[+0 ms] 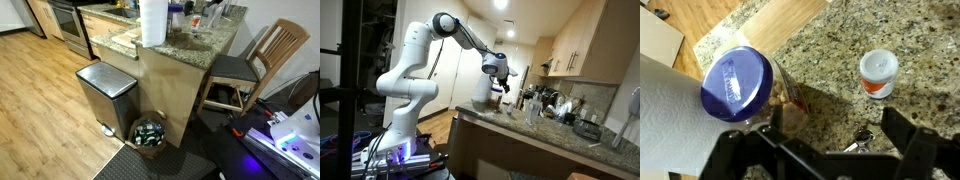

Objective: Take the bottle on the tissue roll and put it on the table, then take the object and put it on the bottle

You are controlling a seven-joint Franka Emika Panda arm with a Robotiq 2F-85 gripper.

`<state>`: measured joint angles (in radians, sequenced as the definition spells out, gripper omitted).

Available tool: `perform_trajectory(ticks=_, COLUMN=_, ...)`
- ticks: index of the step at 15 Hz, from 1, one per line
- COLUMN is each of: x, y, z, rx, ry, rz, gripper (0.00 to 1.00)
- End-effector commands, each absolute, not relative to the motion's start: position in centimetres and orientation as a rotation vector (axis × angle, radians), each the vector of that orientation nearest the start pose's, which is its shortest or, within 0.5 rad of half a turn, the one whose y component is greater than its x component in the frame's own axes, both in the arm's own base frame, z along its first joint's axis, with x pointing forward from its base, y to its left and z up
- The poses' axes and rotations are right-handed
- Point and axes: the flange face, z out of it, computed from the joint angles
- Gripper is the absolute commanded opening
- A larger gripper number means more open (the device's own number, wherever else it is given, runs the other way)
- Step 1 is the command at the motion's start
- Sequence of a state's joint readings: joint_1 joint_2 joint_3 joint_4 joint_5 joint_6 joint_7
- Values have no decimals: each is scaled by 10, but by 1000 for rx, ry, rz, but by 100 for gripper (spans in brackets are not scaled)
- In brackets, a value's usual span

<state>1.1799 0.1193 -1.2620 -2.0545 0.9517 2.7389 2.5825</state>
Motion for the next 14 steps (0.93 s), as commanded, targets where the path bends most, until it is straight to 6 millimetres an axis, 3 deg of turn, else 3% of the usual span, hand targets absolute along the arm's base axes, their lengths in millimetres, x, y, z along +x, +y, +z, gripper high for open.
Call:
perform_trajectory(ticks=1, x=594, y=-91, z=455, rx=431, ry=2412, rz=287, gripper=100)
perform_trajectory(ticks=5, x=584, y=-121, z=402, rx=563, ry=2528, rz=277, gripper=100)
perform_trajectory(ticks=8, x=575, y=-126, z=365, rx=612, ry=2683, rz=313, gripper=100)
perform_trajectory(ticks=9, x=583, y=-114, z=370, rx=561, ry=2713, rz=280, gripper=100)
perform_trajectory(ticks=10, x=573, y=-122, z=370, rx=588, ry=2669, rz=349, gripper=100)
perform_trajectory(ticks=14, x=575, y=-117, z=365, rx=580, ry=2692, rz=316, gripper=100)
